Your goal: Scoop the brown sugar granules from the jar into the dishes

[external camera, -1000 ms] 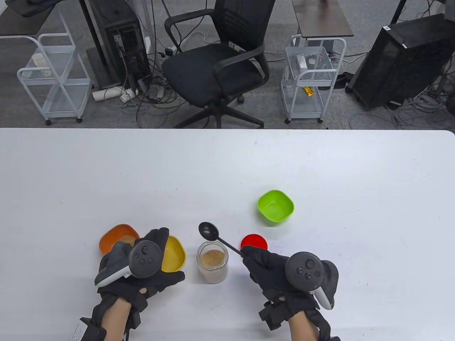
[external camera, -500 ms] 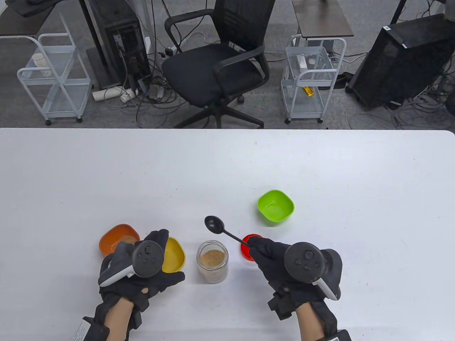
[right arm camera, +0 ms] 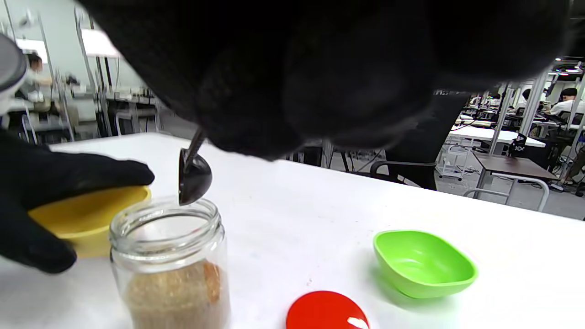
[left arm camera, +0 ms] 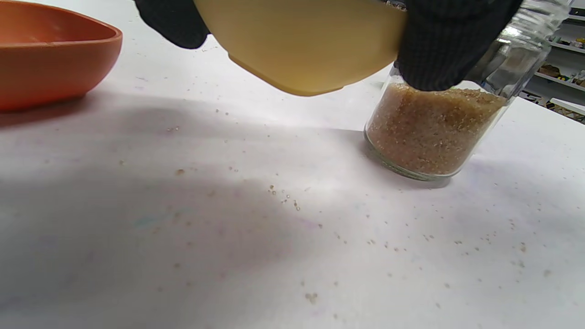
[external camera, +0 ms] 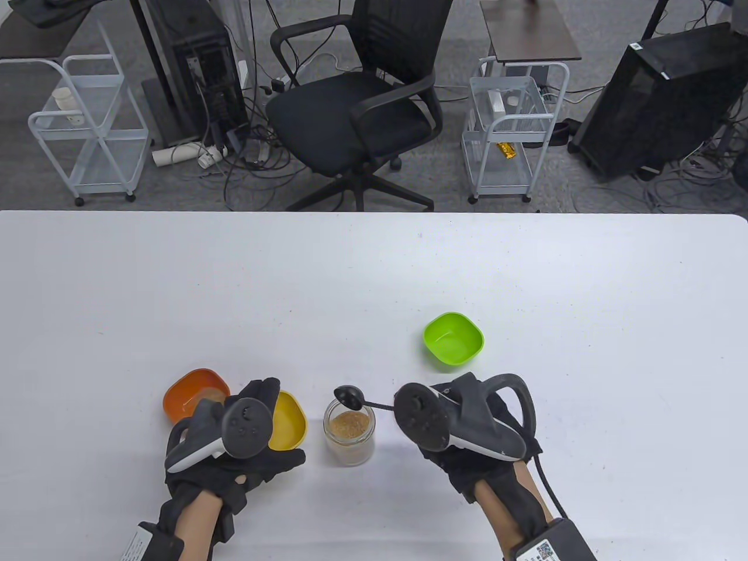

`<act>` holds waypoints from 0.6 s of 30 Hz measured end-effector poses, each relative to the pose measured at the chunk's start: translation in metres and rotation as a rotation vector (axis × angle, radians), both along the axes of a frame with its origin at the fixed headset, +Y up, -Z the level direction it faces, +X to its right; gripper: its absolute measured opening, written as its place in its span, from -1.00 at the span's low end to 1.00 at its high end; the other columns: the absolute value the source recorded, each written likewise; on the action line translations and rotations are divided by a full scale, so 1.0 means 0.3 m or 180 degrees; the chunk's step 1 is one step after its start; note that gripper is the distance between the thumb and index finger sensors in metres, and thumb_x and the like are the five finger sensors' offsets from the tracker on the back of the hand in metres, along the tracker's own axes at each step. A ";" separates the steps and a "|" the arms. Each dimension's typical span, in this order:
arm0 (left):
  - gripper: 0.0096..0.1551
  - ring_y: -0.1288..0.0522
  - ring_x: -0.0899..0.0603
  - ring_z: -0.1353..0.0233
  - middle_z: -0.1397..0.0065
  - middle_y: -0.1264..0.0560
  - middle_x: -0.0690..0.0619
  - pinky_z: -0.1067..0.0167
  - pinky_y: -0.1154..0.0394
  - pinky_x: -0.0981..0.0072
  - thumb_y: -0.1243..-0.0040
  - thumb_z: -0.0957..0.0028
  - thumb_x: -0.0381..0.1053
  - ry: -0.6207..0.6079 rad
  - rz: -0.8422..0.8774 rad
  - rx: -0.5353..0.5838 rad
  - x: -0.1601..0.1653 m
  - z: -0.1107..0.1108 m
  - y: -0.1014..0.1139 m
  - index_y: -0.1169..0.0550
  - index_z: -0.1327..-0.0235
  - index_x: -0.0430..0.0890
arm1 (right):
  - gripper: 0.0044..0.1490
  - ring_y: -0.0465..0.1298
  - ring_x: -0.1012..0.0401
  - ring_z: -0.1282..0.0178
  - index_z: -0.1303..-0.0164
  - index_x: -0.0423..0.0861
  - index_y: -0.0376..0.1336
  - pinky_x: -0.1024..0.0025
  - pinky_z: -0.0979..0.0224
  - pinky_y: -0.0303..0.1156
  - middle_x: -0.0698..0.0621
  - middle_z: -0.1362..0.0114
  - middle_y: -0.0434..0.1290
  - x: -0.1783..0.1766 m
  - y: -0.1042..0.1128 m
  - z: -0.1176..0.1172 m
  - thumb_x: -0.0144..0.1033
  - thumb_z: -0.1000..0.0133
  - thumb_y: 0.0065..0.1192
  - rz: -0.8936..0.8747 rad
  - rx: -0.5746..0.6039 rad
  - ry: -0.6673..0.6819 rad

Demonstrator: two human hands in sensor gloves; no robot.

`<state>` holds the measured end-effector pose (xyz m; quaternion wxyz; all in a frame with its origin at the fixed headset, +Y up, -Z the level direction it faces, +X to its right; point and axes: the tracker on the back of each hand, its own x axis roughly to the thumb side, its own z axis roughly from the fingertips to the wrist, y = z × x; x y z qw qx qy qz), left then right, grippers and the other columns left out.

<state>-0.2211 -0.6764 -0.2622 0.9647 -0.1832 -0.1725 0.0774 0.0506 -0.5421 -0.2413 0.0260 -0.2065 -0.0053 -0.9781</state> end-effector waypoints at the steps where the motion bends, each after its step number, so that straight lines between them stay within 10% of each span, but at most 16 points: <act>1: 0.47 -0.11 -0.54 -0.66 -0.77 0.11 -0.44 -0.60 -0.32 -0.22 -0.31 -0.14 0.47 0.0002 -0.0001 0.0003 0.000 0.001 0.000 0.19 -0.74 -0.36 | -0.54 0.70 0.18 0.47 -0.17 0.07 0.52 0.21 0.15 0.67 0.17 0.33 0.74 -0.013 0.003 -0.003 -0.03 -0.11 0.40 0.0070 -0.0045 0.0022; 18: 0.47 -0.11 -0.54 -0.66 -0.77 0.11 -0.44 -0.60 -0.32 -0.21 -0.30 -0.13 0.48 0.0021 -0.0102 -0.0018 0.001 0.007 -0.008 0.19 -0.74 -0.36 | -0.54 0.69 0.18 0.47 -0.17 0.07 0.52 0.21 0.14 0.67 0.18 0.33 0.73 -0.212 -0.076 -0.071 -0.04 -0.11 0.40 0.1154 -0.0151 0.0263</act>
